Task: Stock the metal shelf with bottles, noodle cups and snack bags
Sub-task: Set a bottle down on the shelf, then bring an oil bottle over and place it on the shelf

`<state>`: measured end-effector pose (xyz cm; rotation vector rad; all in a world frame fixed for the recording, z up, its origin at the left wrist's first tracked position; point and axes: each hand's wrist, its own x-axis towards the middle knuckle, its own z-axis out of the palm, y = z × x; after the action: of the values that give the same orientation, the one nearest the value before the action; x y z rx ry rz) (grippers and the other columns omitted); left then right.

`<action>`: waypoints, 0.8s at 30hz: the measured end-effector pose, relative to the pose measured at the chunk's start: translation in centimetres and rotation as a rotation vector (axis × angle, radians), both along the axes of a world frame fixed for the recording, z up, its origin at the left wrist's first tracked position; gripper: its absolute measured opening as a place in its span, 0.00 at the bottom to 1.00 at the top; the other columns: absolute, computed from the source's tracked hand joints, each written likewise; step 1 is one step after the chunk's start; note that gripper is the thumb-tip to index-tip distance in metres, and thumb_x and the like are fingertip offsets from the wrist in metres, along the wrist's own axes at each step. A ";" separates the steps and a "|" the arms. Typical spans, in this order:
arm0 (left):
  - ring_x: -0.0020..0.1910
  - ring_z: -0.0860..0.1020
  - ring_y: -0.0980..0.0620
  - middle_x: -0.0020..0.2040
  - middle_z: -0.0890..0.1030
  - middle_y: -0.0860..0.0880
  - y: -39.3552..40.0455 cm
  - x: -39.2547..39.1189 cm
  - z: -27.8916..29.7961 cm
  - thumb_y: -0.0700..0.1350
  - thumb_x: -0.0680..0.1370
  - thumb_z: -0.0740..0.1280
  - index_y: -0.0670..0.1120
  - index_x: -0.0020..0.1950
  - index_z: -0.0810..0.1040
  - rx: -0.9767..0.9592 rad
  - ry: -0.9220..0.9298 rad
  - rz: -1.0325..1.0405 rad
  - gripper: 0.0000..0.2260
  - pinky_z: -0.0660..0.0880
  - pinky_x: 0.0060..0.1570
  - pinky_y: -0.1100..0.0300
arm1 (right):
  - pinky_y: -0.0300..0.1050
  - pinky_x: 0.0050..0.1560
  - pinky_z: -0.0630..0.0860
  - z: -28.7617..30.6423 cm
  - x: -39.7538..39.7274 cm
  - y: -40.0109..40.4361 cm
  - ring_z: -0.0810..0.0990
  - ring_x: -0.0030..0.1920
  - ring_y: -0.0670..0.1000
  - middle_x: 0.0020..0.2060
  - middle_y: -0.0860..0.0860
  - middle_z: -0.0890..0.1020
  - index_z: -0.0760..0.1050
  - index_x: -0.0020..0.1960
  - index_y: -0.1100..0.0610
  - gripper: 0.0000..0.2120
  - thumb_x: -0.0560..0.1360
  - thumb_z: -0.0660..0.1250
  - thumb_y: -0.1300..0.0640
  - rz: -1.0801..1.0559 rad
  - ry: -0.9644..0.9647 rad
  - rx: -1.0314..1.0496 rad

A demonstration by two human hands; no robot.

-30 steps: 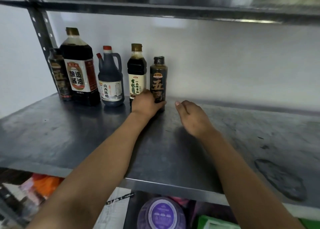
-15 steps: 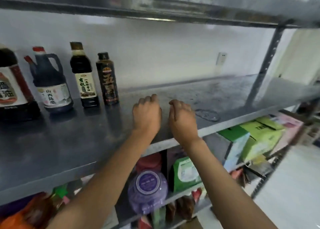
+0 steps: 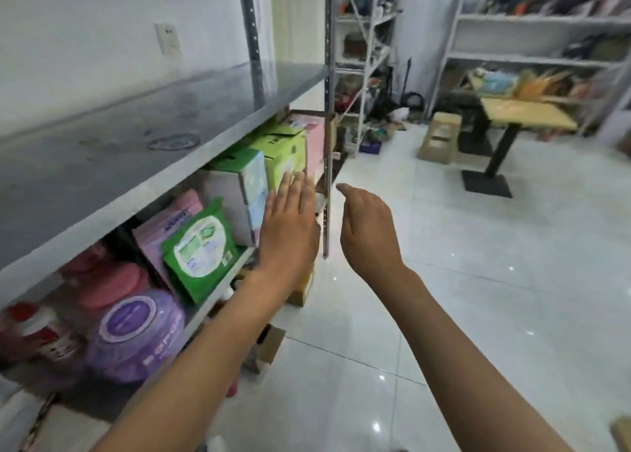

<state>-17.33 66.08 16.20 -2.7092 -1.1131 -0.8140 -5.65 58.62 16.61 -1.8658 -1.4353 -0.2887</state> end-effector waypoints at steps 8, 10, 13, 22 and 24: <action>0.77 0.58 0.41 0.77 0.62 0.40 -12.0 12.0 -3.1 0.44 0.79 0.62 0.39 0.76 0.62 0.073 0.143 -0.360 0.27 0.57 0.74 0.41 | 0.57 0.76 0.53 -3.6 9.0 -16.1 0.57 0.77 0.58 0.77 0.59 0.61 0.58 0.78 0.59 0.23 0.83 0.52 0.59 -0.339 -0.011 -0.212; 0.78 0.54 0.42 0.79 0.58 0.41 -15.3 15.2 -4.1 0.46 0.81 0.60 0.40 0.78 0.58 0.073 0.202 -0.418 0.27 0.53 0.75 0.42 | 0.57 0.77 0.50 -4.5 11.2 -20.2 0.53 0.79 0.57 0.78 0.58 0.57 0.54 0.79 0.61 0.25 0.83 0.52 0.58 -0.424 -0.027 -0.287; 0.79 0.49 0.42 0.80 0.52 0.42 -20.5 19.8 -5.1 0.47 0.82 0.57 0.41 0.79 0.53 0.049 0.262 -0.500 0.28 0.49 0.75 0.43 | 0.56 0.78 0.45 -5.6 14.6 -26.4 0.48 0.80 0.55 0.79 0.57 0.52 0.48 0.80 0.61 0.28 0.83 0.51 0.57 -0.550 -0.016 -0.404; 0.79 0.43 0.44 0.81 0.46 0.44 -36.8 29.6 -9.0 0.49 0.83 0.53 0.43 0.80 0.48 -0.025 0.343 -0.781 0.28 0.44 0.76 0.42 | 0.57 0.76 0.56 -11.1 21.9 -46.8 0.59 0.76 0.60 0.75 0.60 0.63 0.56 0.78 0.60 0.32 0.77 0.62 0.57 -0.941 0.332 -0.407; 0.79 0.45 0.43 0.80 0.50 0.43 -40.0 30.8 -10.0 0.49 0.83 0.56 0.43 0.80 0.52 -0.063 0.361 -0.847 0.28 0.45 0.76 0.42 | 0.58 0.75 0.58 -12.7 22.9 -50.6 0.62 0.75 0.60 0.74 0.59 0.65 0.57 0.77 0.60 0.33 0.75 0.63 0.58 -1.033 0.389 -0.386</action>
<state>13.49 26.09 6.24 -3.1790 0.1179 -0.3009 17.23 8.06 3.95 -2.6727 -0.1759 -0.1141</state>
